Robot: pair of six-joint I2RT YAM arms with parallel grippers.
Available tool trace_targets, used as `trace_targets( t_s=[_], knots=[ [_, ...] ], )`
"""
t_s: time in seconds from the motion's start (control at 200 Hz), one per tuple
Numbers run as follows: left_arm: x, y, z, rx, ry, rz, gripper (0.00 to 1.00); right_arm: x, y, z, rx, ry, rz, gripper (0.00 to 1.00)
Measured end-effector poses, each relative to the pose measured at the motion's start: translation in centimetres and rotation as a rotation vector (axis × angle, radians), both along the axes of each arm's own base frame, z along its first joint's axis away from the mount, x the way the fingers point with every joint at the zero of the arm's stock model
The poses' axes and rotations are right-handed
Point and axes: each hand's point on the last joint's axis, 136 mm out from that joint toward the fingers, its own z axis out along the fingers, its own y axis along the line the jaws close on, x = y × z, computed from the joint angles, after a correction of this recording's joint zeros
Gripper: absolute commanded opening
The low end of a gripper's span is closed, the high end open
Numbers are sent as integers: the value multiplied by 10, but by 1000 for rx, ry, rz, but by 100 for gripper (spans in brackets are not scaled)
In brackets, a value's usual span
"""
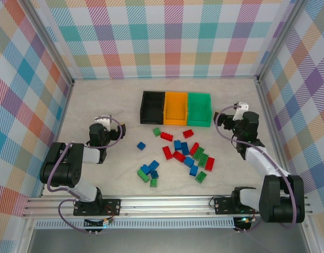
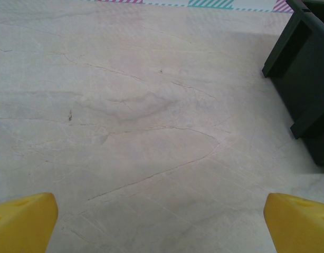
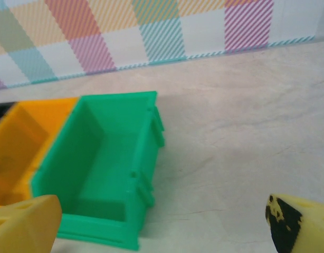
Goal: Sort the legos into containers by color
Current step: Pick up the lego from the center of the table.
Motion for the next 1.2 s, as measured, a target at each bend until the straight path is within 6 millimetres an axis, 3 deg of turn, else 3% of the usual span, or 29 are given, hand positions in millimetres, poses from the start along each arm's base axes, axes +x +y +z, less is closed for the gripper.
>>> trace_targets(
  t_s=[0.11,0.205,0.335,0.52,0.585,0.685,0.78,0.865,0.98,1.2],
  knots=[
    [0,0,0,0,0,0,100,-7,15,16,103,76,57,99],
    [0,0,0,0,0,0,100,-21,29,13,186,186,104,98],
    [0,0,0,0,0,0,100,-56,44,-16,286,397,148,86],
    [-3,-3,-1,9,48,-5,100,-111,72,-62,365,678,192,81],
    [-3,-4,13,1,75,6,100,-128,84,-73,344,749,217,79],
    [8,-6,64,-58,53,33,100,-143,97,-85,284,821,246,76],
    [9,-10,121,-142,-11,42,100,-146,102,-97,226,891,244,70],
    [-3,-13,150,-219,-23,46,100,-139,108,-102,179,929,244,67],
    [-21,-14,156,-292,62,72,100,-122,118,-102,112,940,254,63],
    [-58,-18,139,-305,269,81,100,-104,134,-107,13,951,272,58]
  ],
)
